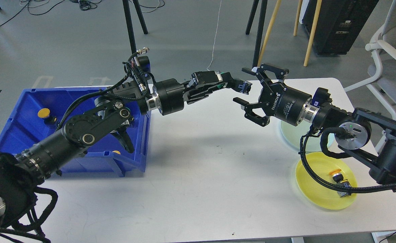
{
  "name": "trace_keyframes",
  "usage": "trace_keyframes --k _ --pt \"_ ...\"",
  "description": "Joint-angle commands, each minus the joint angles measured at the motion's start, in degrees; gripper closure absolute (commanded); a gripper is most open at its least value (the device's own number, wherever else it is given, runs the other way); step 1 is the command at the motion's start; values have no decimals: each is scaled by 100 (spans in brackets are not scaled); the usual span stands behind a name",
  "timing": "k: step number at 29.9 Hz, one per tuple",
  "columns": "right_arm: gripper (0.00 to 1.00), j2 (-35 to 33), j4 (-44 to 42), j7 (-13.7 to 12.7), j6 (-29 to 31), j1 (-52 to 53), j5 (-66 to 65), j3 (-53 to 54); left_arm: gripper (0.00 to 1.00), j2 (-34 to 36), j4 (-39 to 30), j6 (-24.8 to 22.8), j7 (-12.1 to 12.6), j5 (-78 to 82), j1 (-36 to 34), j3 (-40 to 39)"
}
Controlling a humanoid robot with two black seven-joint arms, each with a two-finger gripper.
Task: Pass button and place on color plate
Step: 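Move the right gripper to the left gripper and grasp the green button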
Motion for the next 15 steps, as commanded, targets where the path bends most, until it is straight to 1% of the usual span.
trace_keyframes --k 1,3,6,8,12,13,14,15 --pt "65 2 -9 0 -35 7 0 26 97 0 0 0 0 1 0 1" --pt "78 10 -17 0 -53 7 -9 26 97 0 0 0 0 1 0 1" --pt "90 133 -88 0 -219 7 -9 26 97 0 0 9 0 10 0 10" --pt "93 169 -96 0 -264 7 -9 26 97 0 0 9 0 10 0 10" --pt "96 177 -96 0 -299 25 -9 17 96 0 0 18 0 10 9 10" --pt "96 177 -96 0 -334 60 -9 0 94 0 0 26 0 10 9 10" --pt "97 177 -96 0 -360 86 -9 -9 89 0 0 35 0 10 9 10" --pt "97 177 -88 0 -378 104 -18 -18 74 -17 0 79 0 1 9 1"
